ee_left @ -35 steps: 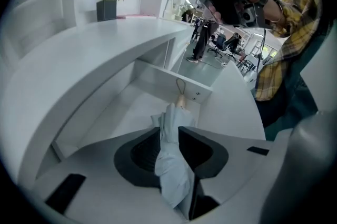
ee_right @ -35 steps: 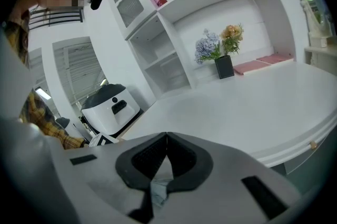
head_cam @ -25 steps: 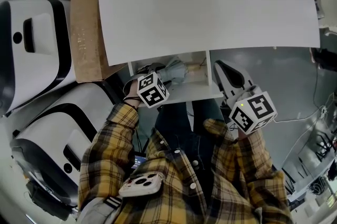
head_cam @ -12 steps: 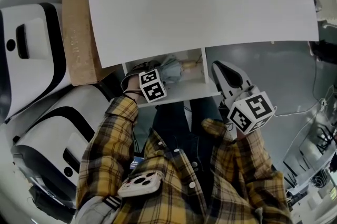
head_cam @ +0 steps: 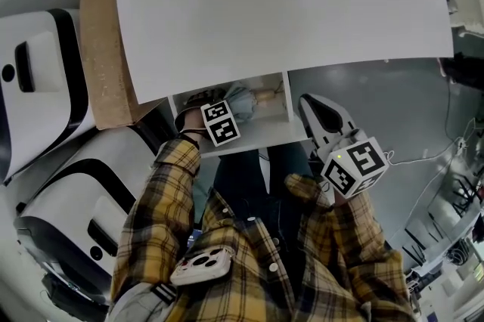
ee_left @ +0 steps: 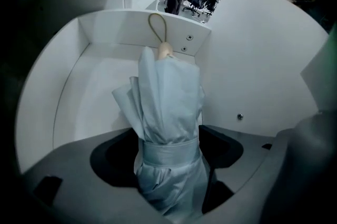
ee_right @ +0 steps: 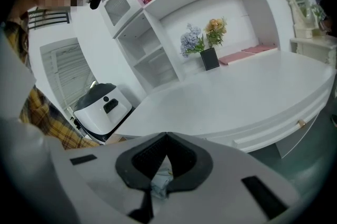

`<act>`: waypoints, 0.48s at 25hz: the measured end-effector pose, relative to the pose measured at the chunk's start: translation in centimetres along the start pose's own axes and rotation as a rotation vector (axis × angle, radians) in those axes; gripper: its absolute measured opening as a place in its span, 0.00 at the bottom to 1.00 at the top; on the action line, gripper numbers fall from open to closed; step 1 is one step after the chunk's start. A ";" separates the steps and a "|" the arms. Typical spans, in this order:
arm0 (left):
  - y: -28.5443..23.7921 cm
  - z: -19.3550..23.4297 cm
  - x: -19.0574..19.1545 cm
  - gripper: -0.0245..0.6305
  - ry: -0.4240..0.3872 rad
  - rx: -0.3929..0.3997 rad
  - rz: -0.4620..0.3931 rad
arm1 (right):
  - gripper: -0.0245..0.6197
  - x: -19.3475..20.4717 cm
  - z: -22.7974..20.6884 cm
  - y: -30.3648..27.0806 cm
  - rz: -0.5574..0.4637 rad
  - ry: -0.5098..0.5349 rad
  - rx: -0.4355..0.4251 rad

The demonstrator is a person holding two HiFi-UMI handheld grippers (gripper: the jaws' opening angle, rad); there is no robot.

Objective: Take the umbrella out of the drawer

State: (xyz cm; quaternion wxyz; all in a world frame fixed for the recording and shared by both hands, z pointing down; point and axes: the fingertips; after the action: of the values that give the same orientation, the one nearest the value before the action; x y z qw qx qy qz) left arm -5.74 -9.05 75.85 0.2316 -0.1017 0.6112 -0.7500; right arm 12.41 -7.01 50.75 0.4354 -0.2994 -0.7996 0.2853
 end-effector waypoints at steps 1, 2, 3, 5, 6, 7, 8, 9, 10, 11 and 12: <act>-0.2 0.0 -0.1 0.58 0.005 0.000 0.003 | 0.06 0.0 0.0 0.1 -0.001 -0.001 0.001; -0.4 0.0 -0.2 0.58 0.007 -0.002 0.008 | 0.06 0.0 0.0 0.1 -0.002 -0.002 0.002; -0.6 0.1 -0.2 0.58 0.006 -0.005 0.013 | 0.06 0.0 0.0 0.2 -0.002 -0.002 0.003; -0.8 0.1 -0.2 0.58 0.004 -0.013 0.018 | 0.06 0.0 0.1 0.2 -0.001 0.000 0.001; -0.8 0.1 -0.2 0.58 0.006 -0.015 0.018 | 0.06 0.0 0.1 0.2 -0.001 0.001 0.000; -0.8 0.2 -0.2 0.58 0.008 -0.016 0.016 | 0.06 -0.1 0.2 0.2 -0.001 0.002 -0.001; -0.7 0.2 -0.3 0.58 0.010 -0.018 0.015 | 0.06 0.0 0.2 0.1 0.000 0.001 -0.002; -0.7 0.3 -0.3 0.58 0.011 -0.020 0.014 | 0.06 0.0 0.3 0.1 0.001 -0.001 -0.002; -0.7 0.3 -0.3 0.58 0.012 -0.022 0.014 | 0.06 0.0 0.3 0.0 0.002 -0.004 -0.001; -0.7 0.4 -0.3 0.58 0.012 -0.025 0.014 | 0.06 0.1 0.4 -0.1 0.002 -0.006 -0.002; -0.7 0.4 -0.3 0.58 0.012 -0.028 0.014 | 0.06 0.0 0.5 -0.2 0.002 -0.005 -0.004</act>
State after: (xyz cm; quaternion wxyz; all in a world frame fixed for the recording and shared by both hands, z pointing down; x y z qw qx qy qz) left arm -5.49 -9.14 76.70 0.2316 -0.0962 0.6239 -0.7402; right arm 11.89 -7.20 50.65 0.4325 -0.3003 -0.8009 0.2851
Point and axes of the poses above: the fingertips, and each gripper's own axes: y backward along the fingers, z to its left, x out of its underside, and after that the axes turned 15 degrees about z, right-handed
